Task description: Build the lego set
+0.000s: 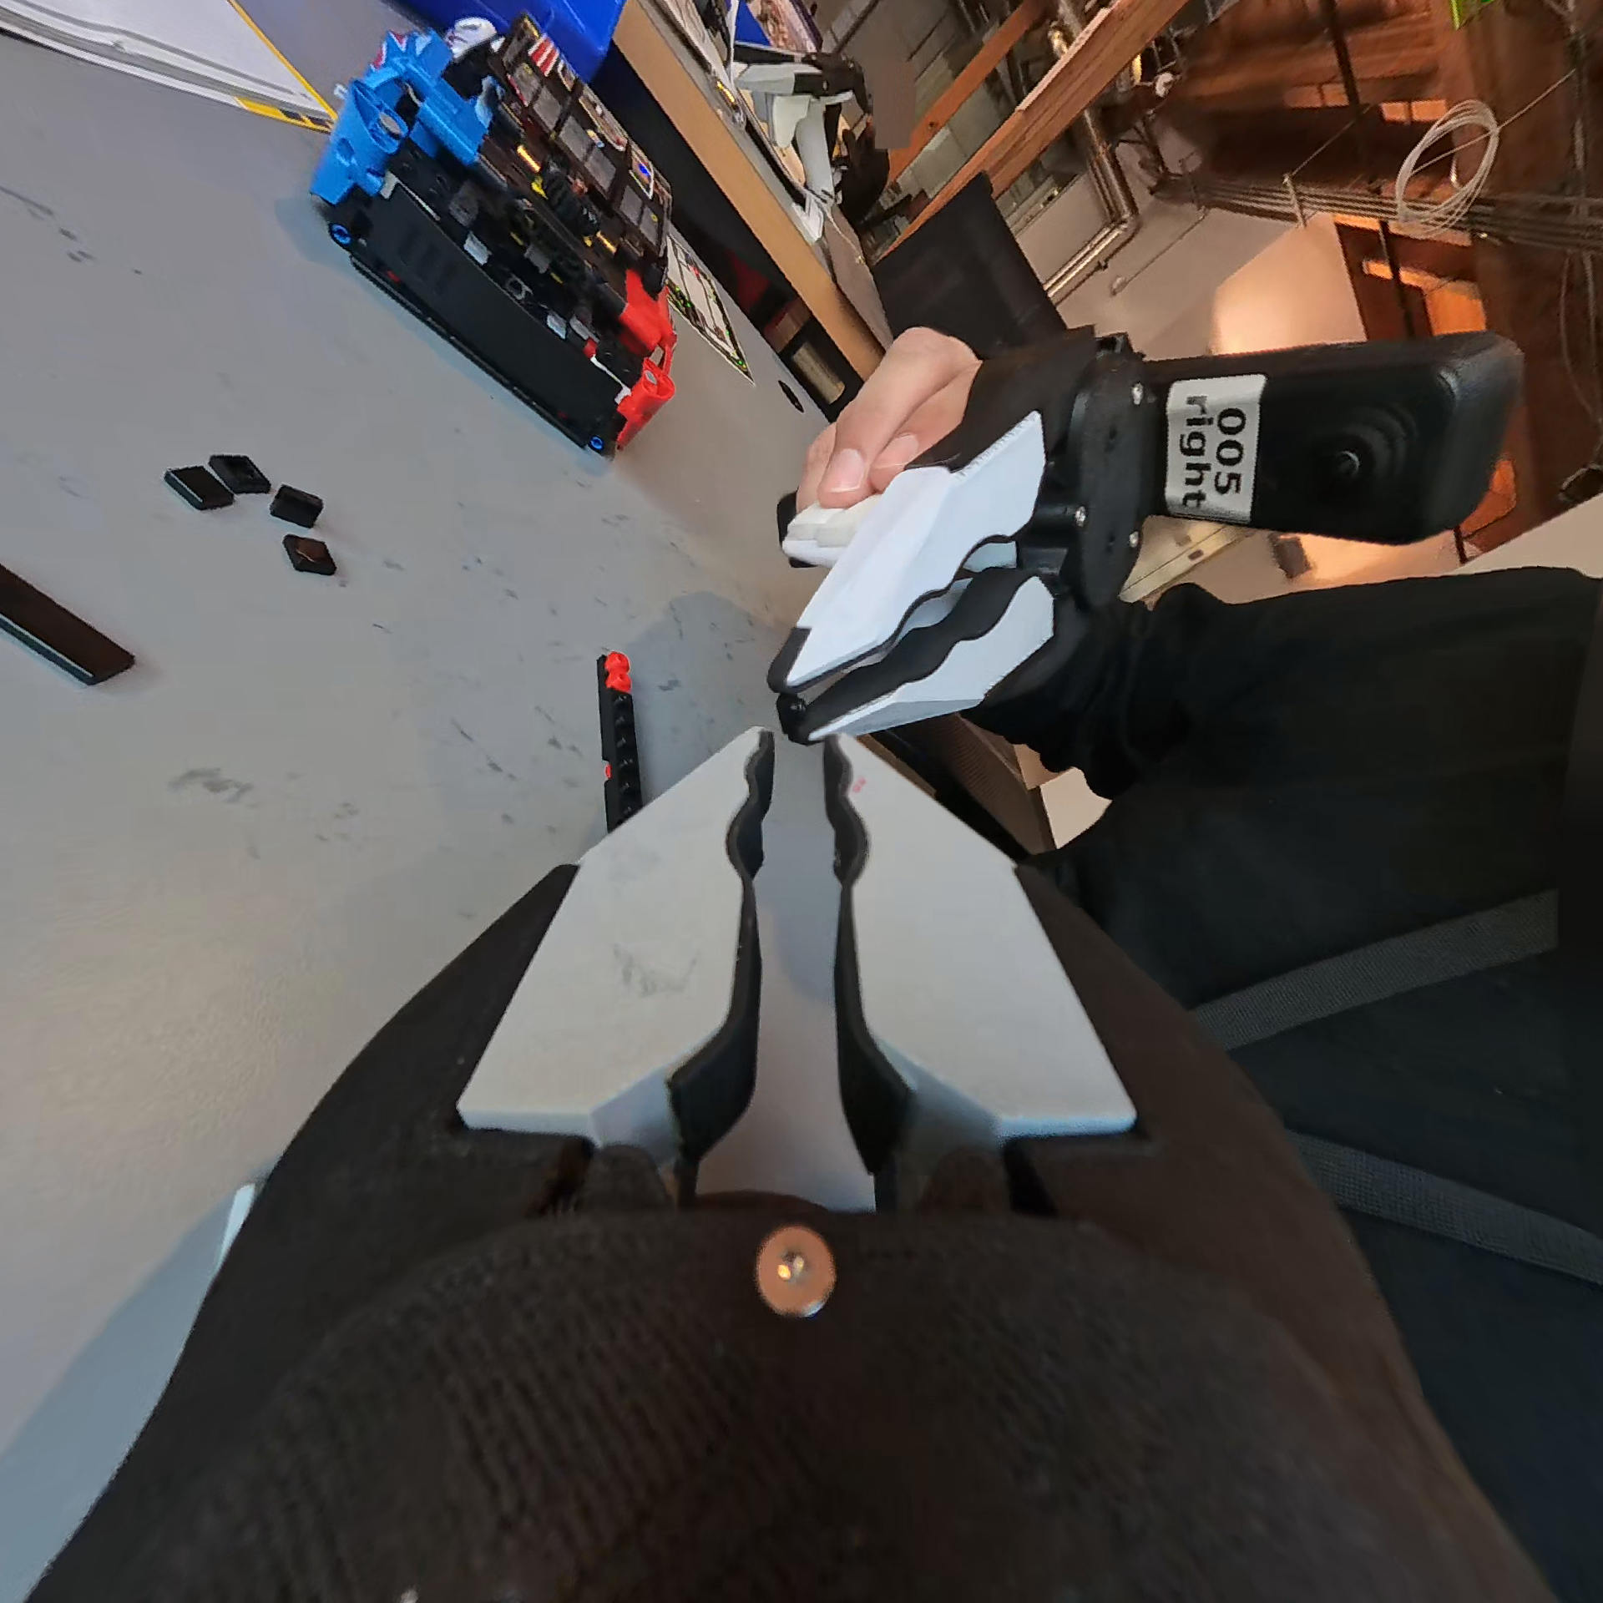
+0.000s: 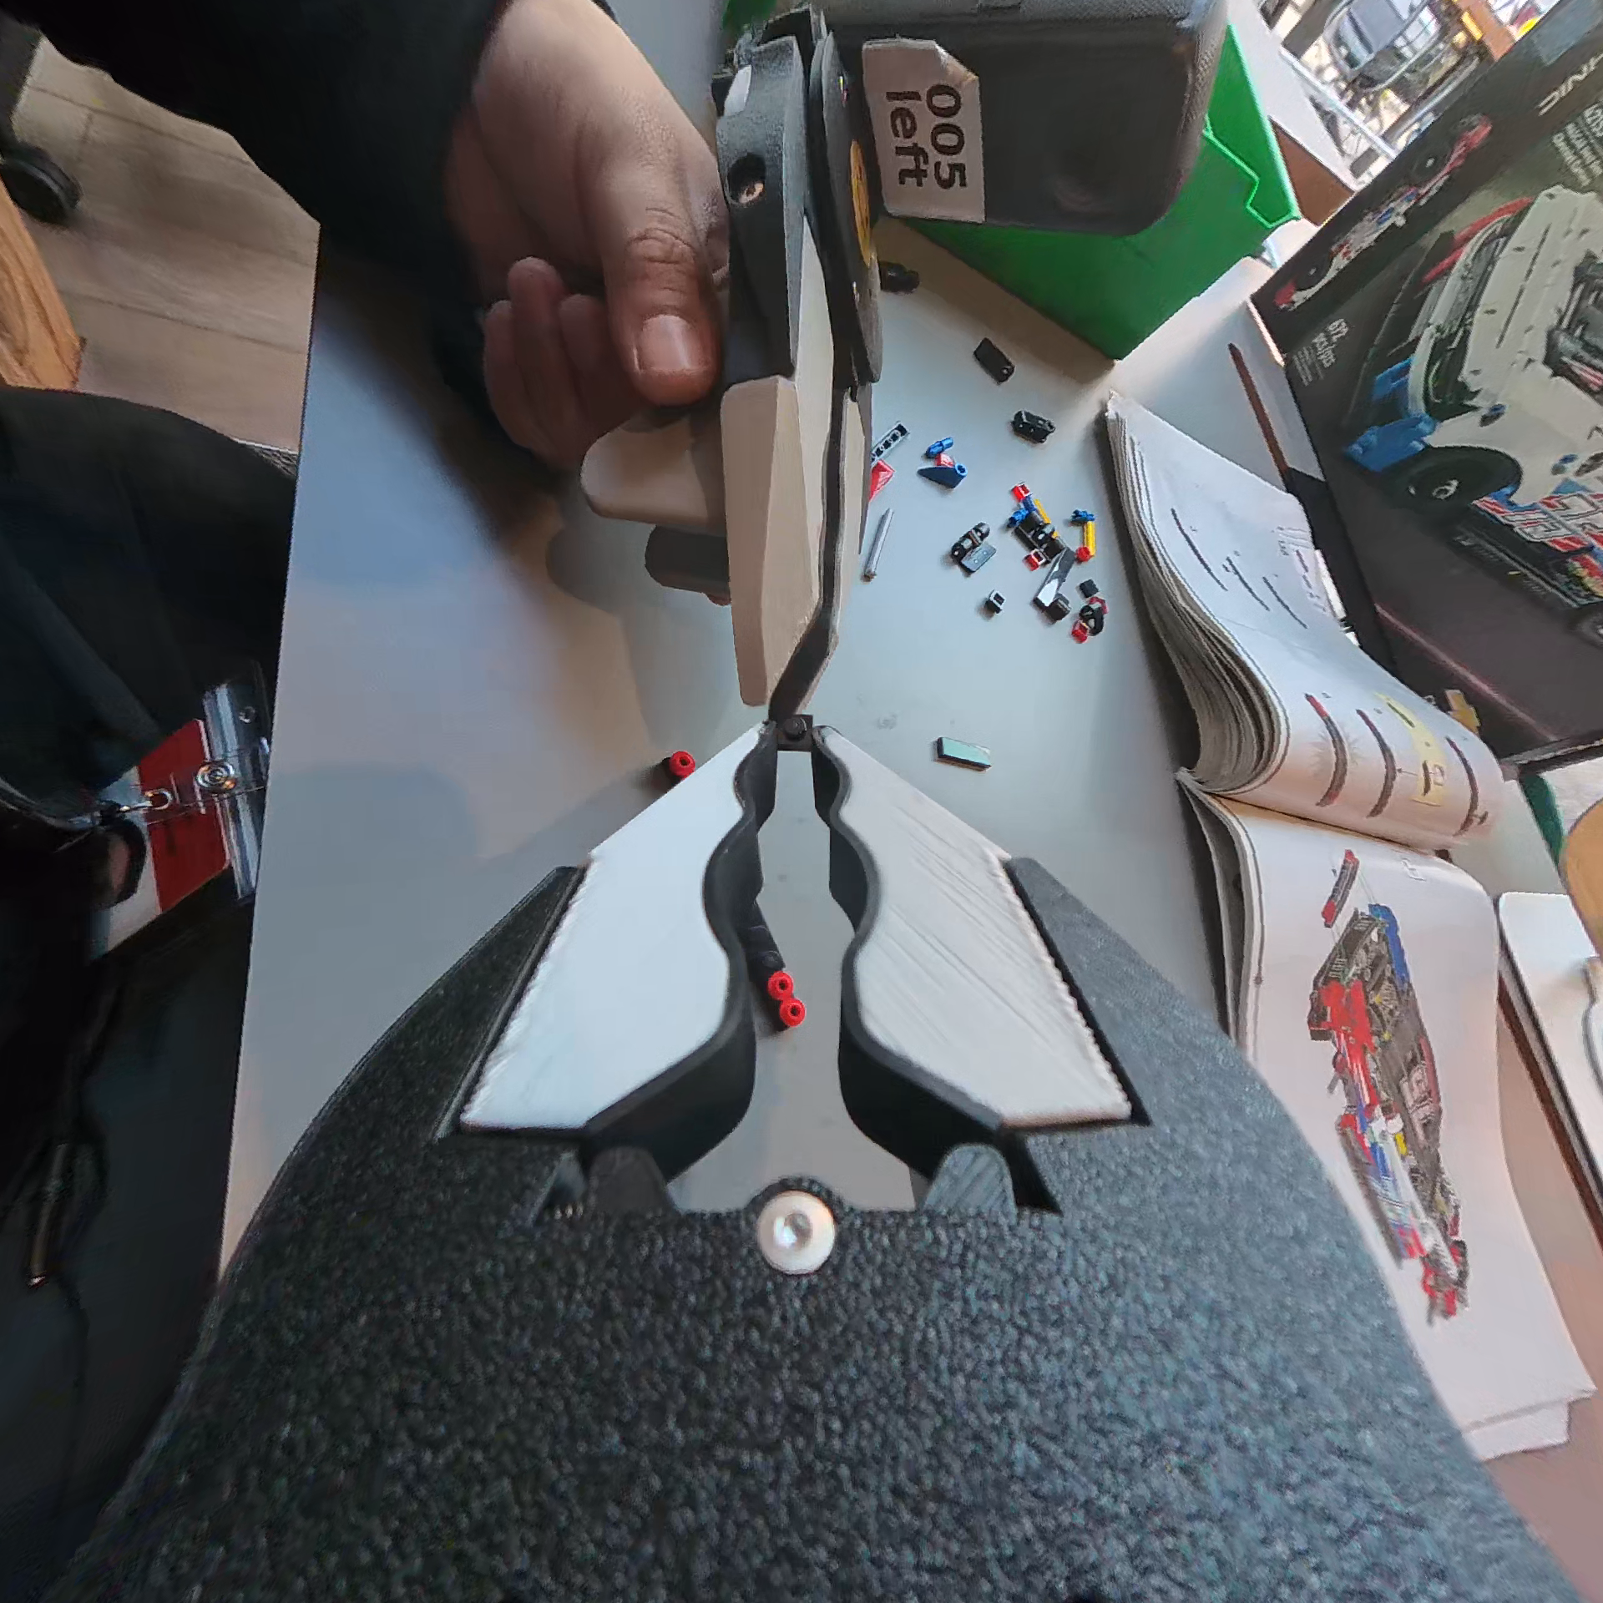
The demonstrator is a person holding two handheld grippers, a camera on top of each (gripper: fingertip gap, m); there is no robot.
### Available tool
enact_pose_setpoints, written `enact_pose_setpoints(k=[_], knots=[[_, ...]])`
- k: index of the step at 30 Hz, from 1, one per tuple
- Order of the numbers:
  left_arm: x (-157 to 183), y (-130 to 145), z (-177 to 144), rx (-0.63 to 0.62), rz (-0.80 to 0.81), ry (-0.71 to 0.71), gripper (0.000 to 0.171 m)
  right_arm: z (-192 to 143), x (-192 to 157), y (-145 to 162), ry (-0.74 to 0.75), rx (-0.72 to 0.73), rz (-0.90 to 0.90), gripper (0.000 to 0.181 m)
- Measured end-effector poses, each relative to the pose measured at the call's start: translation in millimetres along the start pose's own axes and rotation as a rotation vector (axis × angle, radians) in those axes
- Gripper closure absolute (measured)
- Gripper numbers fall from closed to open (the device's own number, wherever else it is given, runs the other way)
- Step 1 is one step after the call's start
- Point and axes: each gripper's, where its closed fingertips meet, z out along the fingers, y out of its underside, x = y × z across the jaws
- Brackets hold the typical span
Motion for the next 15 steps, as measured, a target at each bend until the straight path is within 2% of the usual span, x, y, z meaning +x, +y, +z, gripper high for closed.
enact_pose_setpoints(k=[3,6,8,12,15], knots=[[6.0,-10.3,-4.4,0.062,0.122,-0.013,0.158,0.0,-2.9,1.8,-0.081,0.011,0.135,0.175],[1.1,-7.4,-4.4,0.01,0.463,-0.2,0.157,-3.4,-0.9,0.4,-0.146,0.061,0.286,0.175],[1.5,-4.8,-2.7,-0.015,0.638,-0.272,0.157,-6.3,0.5,-2.1,-0.184,0.098,0.367,0.175],[2.2,-10.9,-4.5,0.017,0.819,-0.357,0.16,-7.0,-4.7,-3.7,-0.286,0.128,0.499,0.175],[2.6,-3.0,-1.2,-0.036,0.894,-0.363,0.161,-5.7,-5.0,-1.1,-0.293,0.134,0.527,0.175]])
